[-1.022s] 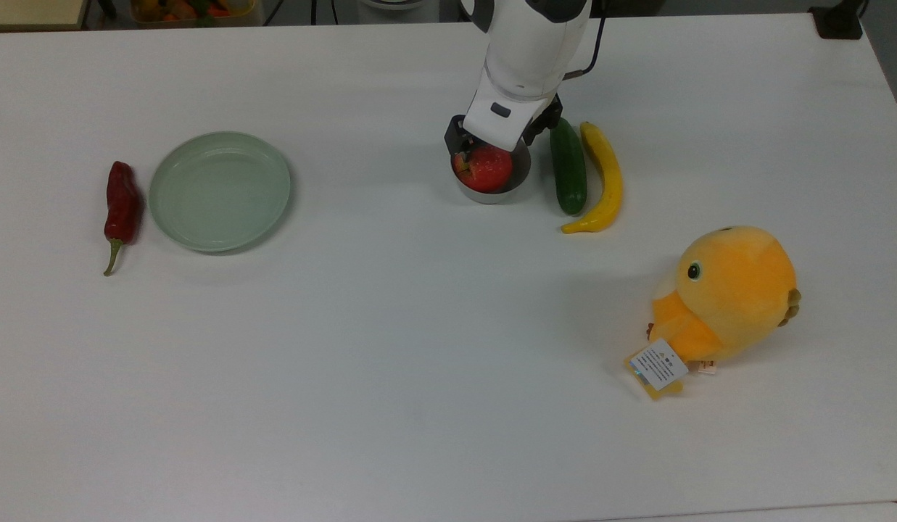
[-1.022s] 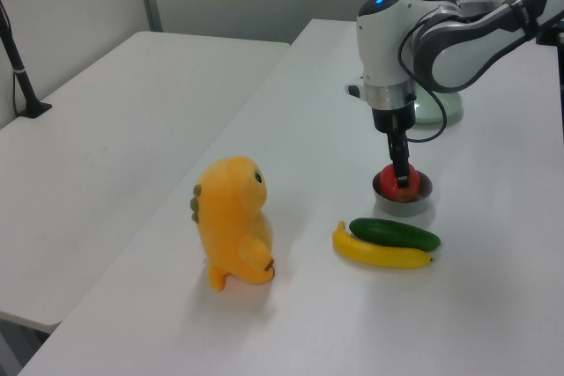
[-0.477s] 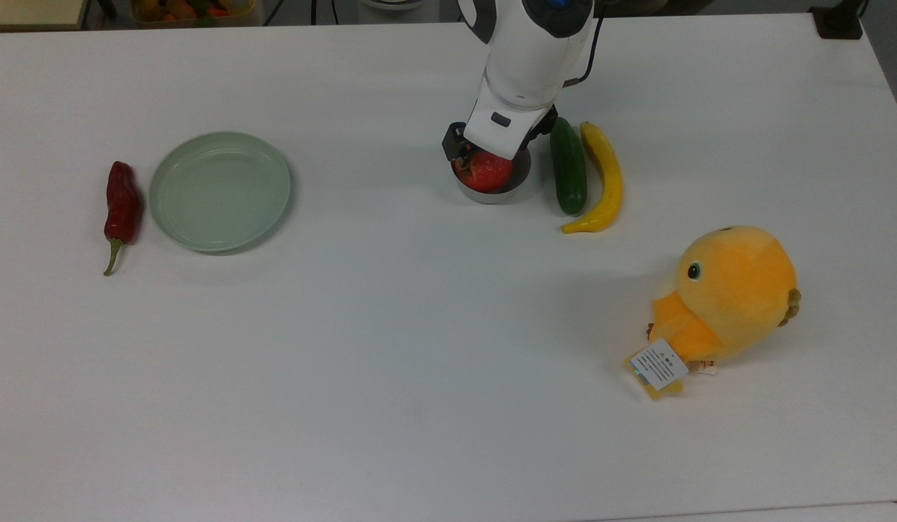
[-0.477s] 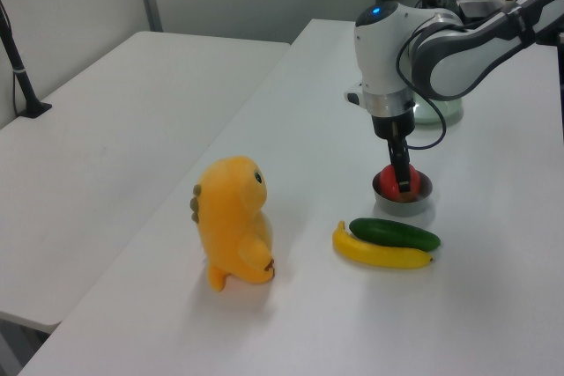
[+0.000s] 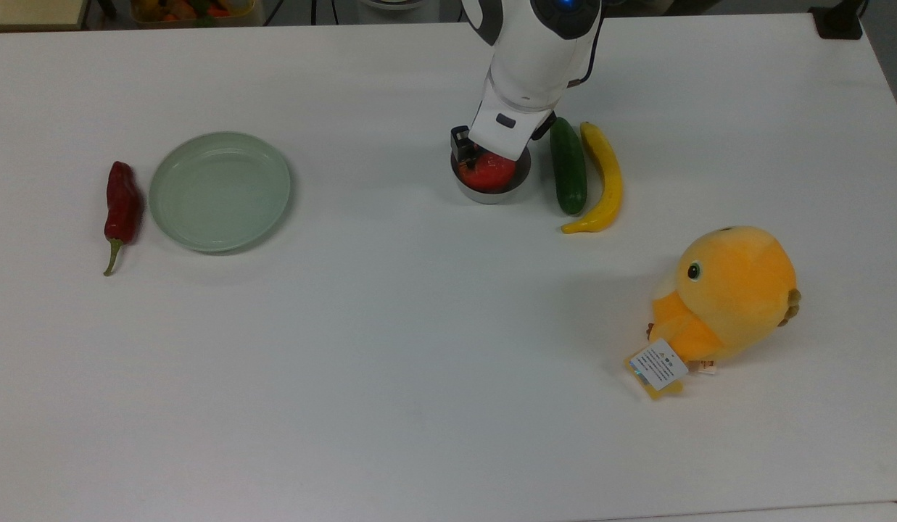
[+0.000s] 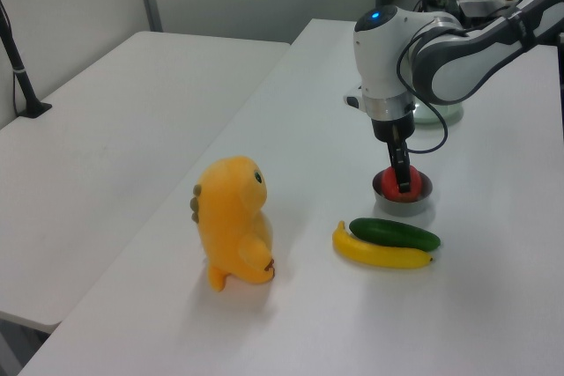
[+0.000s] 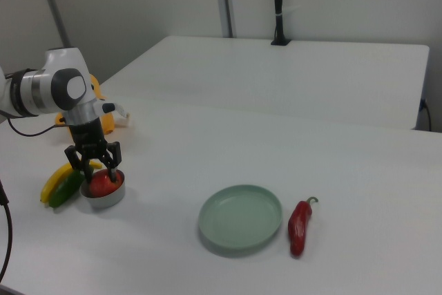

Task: Red apple placed in the center of the desktop
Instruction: 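Lift the apple out of the bowl and carry it toward the plate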

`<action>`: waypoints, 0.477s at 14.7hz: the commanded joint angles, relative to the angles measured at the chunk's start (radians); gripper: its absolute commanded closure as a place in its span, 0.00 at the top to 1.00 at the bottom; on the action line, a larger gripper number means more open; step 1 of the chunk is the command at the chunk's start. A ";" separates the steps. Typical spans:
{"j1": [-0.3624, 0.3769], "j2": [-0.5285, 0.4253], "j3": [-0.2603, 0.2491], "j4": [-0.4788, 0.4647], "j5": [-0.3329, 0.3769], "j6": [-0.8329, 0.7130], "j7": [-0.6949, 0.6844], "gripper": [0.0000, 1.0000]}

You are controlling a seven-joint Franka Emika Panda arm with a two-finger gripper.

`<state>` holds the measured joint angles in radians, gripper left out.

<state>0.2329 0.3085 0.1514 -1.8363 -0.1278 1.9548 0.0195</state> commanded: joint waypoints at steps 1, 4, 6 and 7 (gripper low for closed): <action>0.002 -0.032 0.000 -0.008 -0.010 0.004 -0.009 0.37; -0.006 -0.104 0.000 -0.014 -0.009 -0.040 -0.007 0.37; -0.032 -0.156 0.000 -0.008 -0.009 -0.101 -0.016 0.37; -0.035 -0.167 0.000 -0.003 -0.007 -0.115 -0.015 0.37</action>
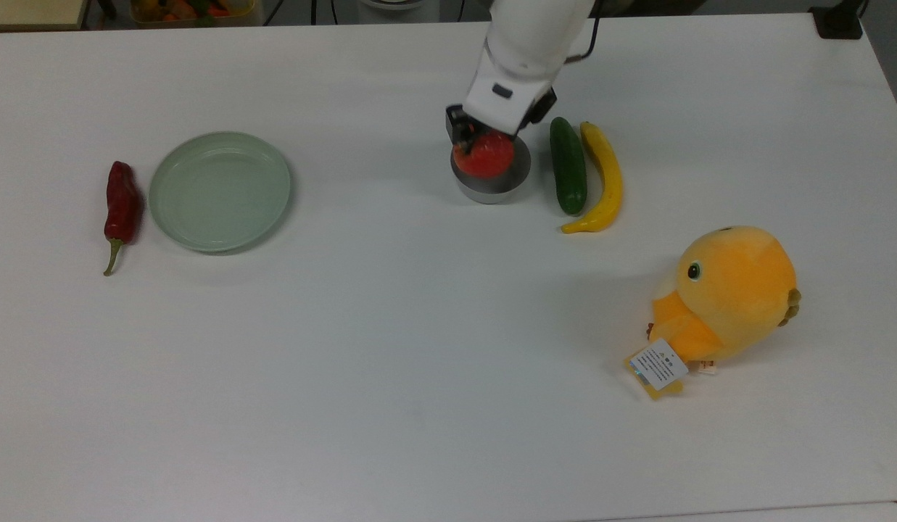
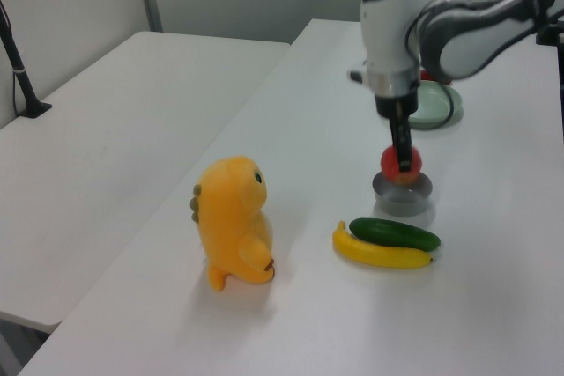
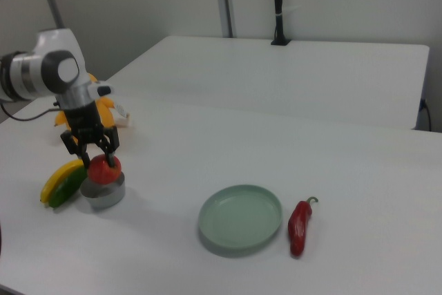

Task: Red apple placed in the center of the desktop
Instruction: 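Lift the apple out of the bowl and carry it toward the plate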

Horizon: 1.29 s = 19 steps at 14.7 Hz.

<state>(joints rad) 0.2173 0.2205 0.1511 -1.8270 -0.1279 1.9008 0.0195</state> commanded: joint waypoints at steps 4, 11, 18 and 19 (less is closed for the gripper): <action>-0.055 -0.078 -0.007 -0.011 -0.004 -0.025 -0.012 0.37; -0.144 -0.014 -0.042 0.017 0.004 0.176 0.037 0.37; -0.161 0.103 -0.042 0.018 -0.009 0.394 0.157 0.37; -0.161 0.117 -0.042 0.020 -0.010 0.399 0.157 0.37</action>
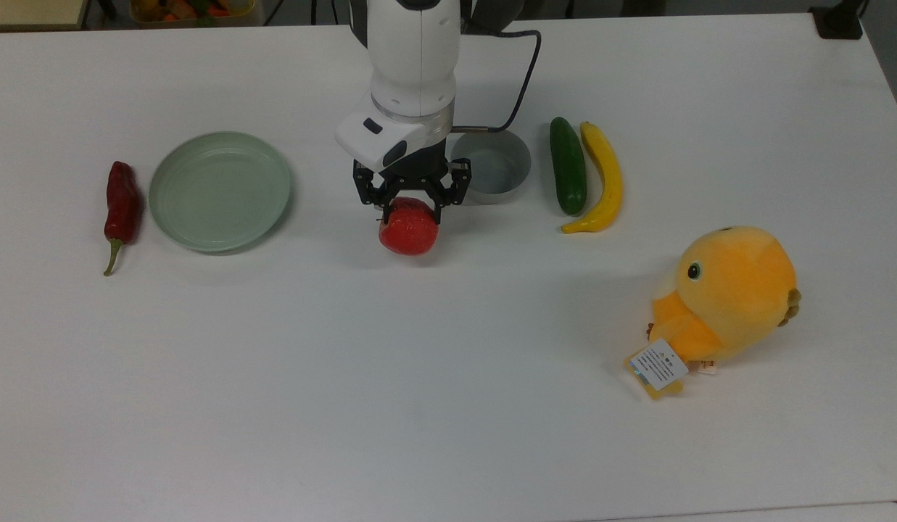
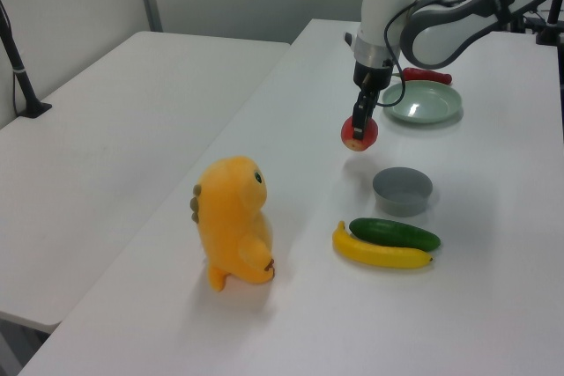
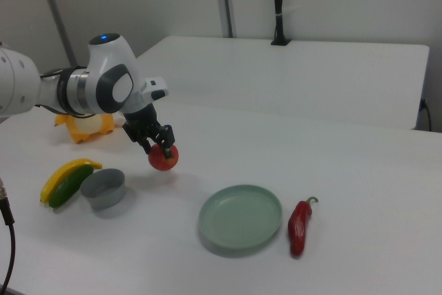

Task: Red apple placed in the center of the desktop
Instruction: 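Lower the apple onto the table and open the gripper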

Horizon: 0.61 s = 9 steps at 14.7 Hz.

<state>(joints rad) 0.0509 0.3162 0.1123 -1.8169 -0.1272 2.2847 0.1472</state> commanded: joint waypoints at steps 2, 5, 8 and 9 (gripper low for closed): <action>0.004 0.029 -0.005 0.010 -0.012 0.045 0.029 0.37; -0.008 0.029 -0.005 0.011 -0.057 0.049 0.020 0.40; -0.008 0.034 -0.005 0.011 -0.061 0.049 0.020 0.87; -0.008 0.034 -0.005 0.011 -0.061 0.049 0.021 1.00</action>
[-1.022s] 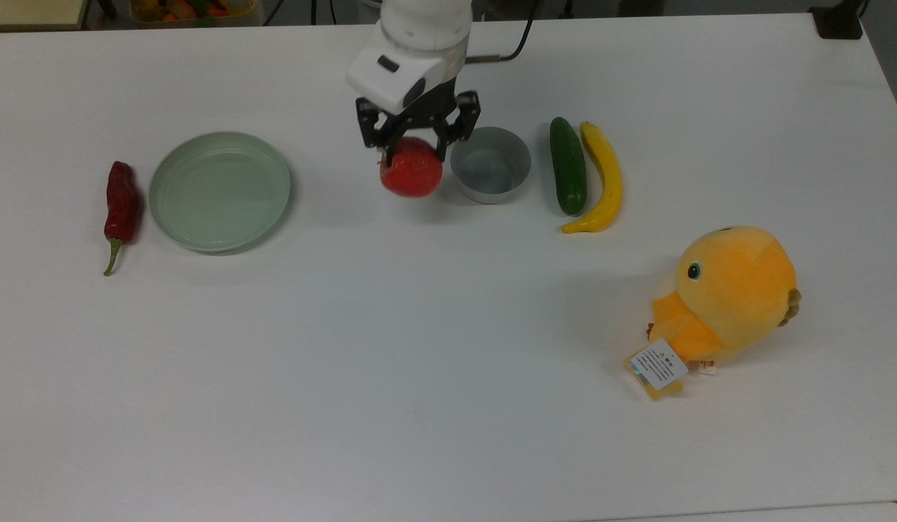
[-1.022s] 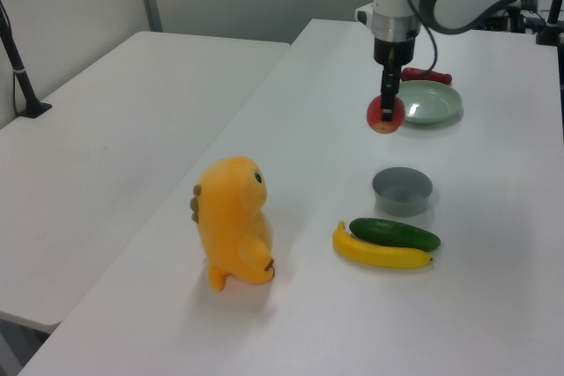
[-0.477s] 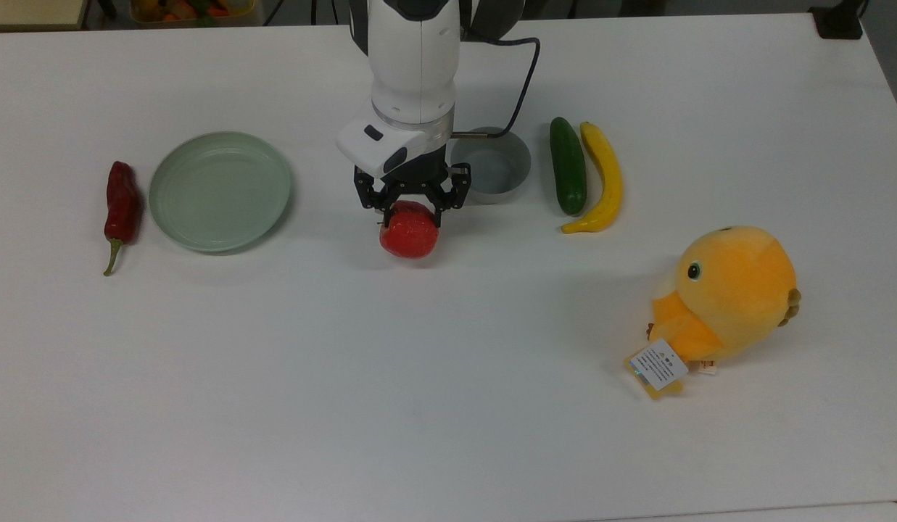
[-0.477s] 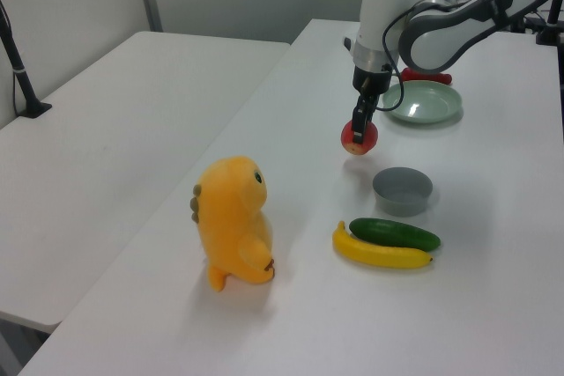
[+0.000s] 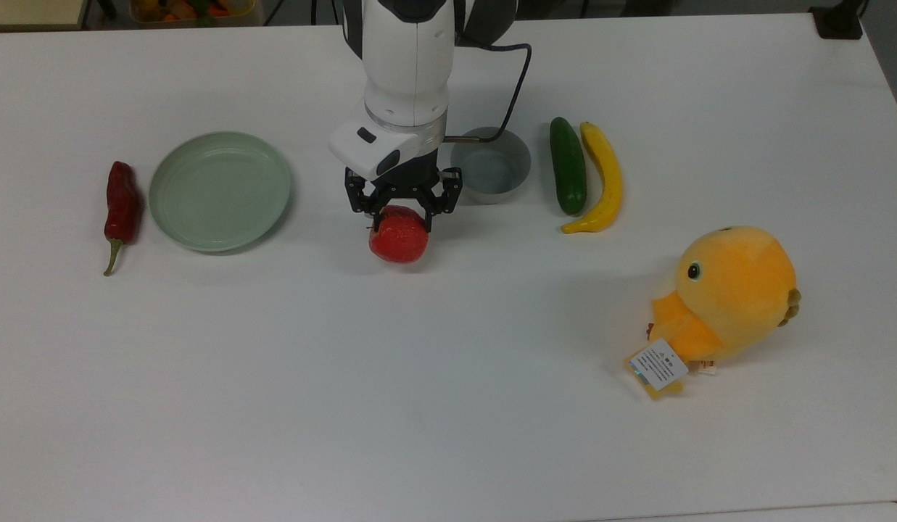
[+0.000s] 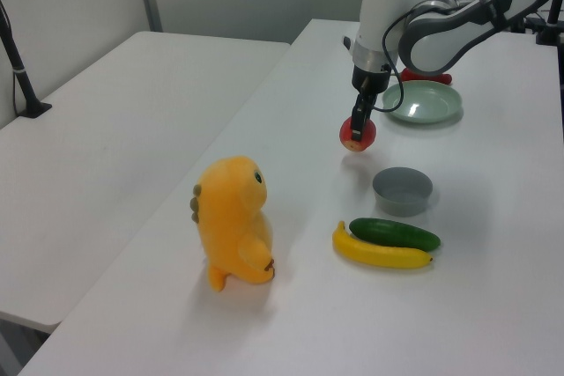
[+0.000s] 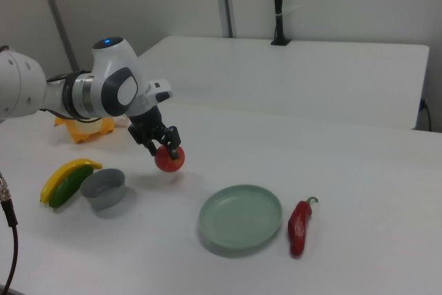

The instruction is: Red apple placed in the center of the desktop

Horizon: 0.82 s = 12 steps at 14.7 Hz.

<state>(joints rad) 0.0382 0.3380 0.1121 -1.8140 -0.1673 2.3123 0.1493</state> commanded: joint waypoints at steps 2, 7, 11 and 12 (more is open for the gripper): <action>0.005 0.012 -0.005 0.008 -0.021 0.021 0.019 1.00; 0.006 0.019 -0.005 0.008 -0.024 0.021 0.018 1.00; 0.006 0.019 -0.005 0.008 -0.027 0.021 0.019 1.00; 0.006 0.019 -0.005 0.008 -0.027 0.019 0.019 1.00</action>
<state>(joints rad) 0.0383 0.3497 0.1121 -1.8128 -0.1704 2.3123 0.1493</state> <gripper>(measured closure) 0.000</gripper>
